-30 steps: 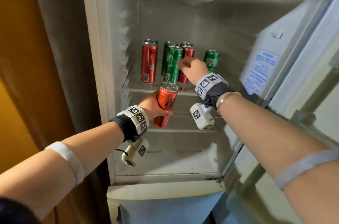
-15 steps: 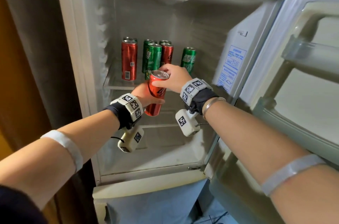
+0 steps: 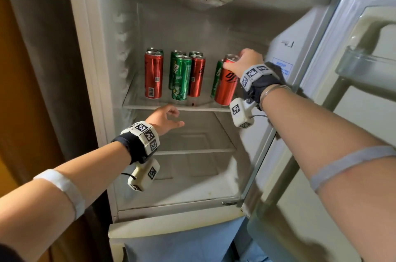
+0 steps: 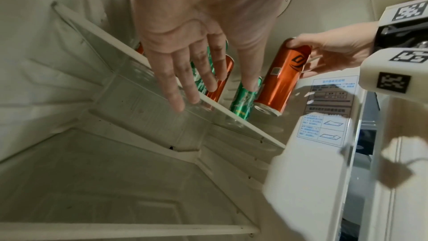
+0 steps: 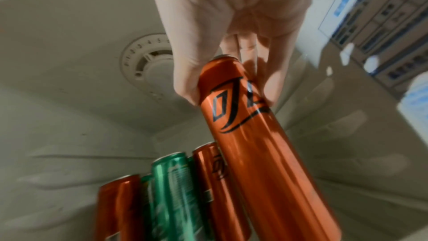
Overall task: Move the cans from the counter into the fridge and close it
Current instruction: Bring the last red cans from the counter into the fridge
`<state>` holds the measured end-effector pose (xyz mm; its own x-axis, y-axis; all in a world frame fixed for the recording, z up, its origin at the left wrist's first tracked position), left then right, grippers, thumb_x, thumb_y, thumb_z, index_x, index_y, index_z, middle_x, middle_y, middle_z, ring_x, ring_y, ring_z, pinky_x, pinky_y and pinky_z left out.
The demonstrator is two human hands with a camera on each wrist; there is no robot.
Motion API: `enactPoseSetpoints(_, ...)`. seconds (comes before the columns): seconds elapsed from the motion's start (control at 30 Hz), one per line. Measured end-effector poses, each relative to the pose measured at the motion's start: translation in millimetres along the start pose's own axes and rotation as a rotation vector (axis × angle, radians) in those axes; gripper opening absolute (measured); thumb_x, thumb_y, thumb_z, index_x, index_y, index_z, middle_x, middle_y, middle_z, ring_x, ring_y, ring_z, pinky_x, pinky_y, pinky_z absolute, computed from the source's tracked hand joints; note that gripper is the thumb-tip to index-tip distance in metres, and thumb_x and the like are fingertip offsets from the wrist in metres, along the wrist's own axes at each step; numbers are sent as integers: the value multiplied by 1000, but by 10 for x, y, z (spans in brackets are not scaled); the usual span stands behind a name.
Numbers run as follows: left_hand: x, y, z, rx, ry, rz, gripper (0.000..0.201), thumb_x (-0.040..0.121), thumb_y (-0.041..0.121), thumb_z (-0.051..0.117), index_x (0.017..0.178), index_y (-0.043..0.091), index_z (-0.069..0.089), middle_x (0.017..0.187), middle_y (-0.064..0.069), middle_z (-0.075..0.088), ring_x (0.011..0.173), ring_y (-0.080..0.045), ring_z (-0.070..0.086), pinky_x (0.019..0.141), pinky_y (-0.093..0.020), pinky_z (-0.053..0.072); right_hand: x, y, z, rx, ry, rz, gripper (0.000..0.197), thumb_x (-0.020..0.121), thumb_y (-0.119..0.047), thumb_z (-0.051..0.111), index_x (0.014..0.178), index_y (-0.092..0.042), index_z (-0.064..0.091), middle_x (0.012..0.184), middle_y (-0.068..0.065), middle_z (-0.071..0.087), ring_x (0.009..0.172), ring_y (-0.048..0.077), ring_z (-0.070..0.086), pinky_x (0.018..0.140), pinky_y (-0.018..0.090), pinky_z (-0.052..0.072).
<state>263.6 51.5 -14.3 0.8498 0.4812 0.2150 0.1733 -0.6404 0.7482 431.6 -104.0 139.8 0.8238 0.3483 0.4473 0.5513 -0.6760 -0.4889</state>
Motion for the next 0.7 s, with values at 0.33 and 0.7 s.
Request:
enactPoseSetpoints(0.33, 126, -256, 148, 0, -34, -62, 29, 81, 20, 69, 106, 9, 60, 103, 3, 59, 85, -10, 54, 62, -12, 42, 434, 360, 167, -130, -21, 119, 24, 83, -29, 65, 83, -5, 63, 82, 11, 60, 77, 28, 61, 66, 27, 41)
enactPoseSetpoints(0.7, 255, -326, 189, 36, -23, -144, 25, 83, 26, 67, 104, 17, 60, 109, 5, 62, 98, -12, 58, 83, -27, 47, 737, 573, 510, 73, -93, 93, 46, 87, -29, 63, 127, -7, 54, 130, 14, 55, 117, 30, 55, 76, 24, 37)
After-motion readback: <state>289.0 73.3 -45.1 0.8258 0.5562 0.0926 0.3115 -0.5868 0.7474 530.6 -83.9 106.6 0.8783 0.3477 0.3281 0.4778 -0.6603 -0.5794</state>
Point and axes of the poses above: each hand's wrist, its own x-axis towards the middle knuckle, its own z-axis out of the palm, y = z × x, the point moved 2 cm from there along x, towards the middle knuckle
